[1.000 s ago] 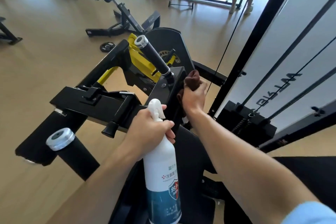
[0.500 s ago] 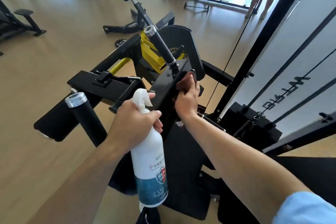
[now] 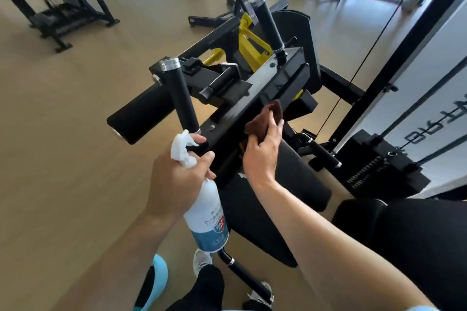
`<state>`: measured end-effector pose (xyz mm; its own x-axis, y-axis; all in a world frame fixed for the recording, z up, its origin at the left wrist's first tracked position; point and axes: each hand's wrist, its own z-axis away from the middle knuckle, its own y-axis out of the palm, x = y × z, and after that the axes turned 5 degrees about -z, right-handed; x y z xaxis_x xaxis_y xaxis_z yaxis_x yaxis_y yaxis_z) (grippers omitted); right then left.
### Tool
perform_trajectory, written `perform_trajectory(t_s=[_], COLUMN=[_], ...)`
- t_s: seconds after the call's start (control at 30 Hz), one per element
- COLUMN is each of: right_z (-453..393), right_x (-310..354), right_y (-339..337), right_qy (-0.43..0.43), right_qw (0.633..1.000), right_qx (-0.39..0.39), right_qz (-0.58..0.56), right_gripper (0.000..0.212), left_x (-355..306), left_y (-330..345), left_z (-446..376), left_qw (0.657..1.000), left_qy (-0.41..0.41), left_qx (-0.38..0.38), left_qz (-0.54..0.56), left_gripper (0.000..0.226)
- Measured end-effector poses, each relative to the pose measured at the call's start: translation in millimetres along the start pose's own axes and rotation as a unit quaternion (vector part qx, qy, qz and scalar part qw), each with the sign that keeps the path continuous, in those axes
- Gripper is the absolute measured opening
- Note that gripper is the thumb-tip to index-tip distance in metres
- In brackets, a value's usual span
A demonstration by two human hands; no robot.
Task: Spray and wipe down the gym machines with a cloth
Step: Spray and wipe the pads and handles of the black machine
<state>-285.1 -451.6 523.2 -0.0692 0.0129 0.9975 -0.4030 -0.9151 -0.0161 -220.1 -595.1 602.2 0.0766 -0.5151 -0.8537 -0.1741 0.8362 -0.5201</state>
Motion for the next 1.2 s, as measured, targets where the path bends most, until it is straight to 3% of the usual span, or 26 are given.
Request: perform_trajectory(t_s=[0.2,0.33,0.47,0.6,0.73,0.87,1.03,1.2], right_z=[72,103,137,157,160,159,144,109], right_x=[-17,-26,-44,-46,-34,-20,18,29], right_y=[9,18,40,61,82,93,94,83], right_qy=[-0.014,-0.047,-0.075,-0.025,0.112,0.111,0.061,0.051], right_qw=[0.999,0.997,0.995,0.987,0.937,0.909,0.955,0.958], right_qx=[0.038,0.017,-0.056,-0.159,-0.282,-0.368,-0.289,-0.283], right_qz=[0.031,0.066,0.047,-0.023,-0.174,-0.163,-0.036,-0.017], right_gripper=[0.082,0.087,0.081,0.065,0.050,0.040,0.033,0.029], left_x=[29,58,96,127,151,158,160,155], left_y=[-28,-44,-65,-93,-106,-101,-80,-60], left_z=[3,-9,-26,-52,-78,-96,-126,-161], left_qw=[1.000,1.000,0.999,0.992,0.968,0.950,0.930,0.914], left_qy=[-0.007,-0.029,-0.017,-0.009,0.039,0.096,0.143,0.133], left_qx=[-0.021,0.004,0.045,0.128,0.243,0.295,0.340,0.382], left_qz=[-0.010,0.003,0.001,0.017,0.052,0.035,0.003,0.001], left_gripper=[0.012,0.012,0.012,0.015,0.014,0.019,0.023,0.024])
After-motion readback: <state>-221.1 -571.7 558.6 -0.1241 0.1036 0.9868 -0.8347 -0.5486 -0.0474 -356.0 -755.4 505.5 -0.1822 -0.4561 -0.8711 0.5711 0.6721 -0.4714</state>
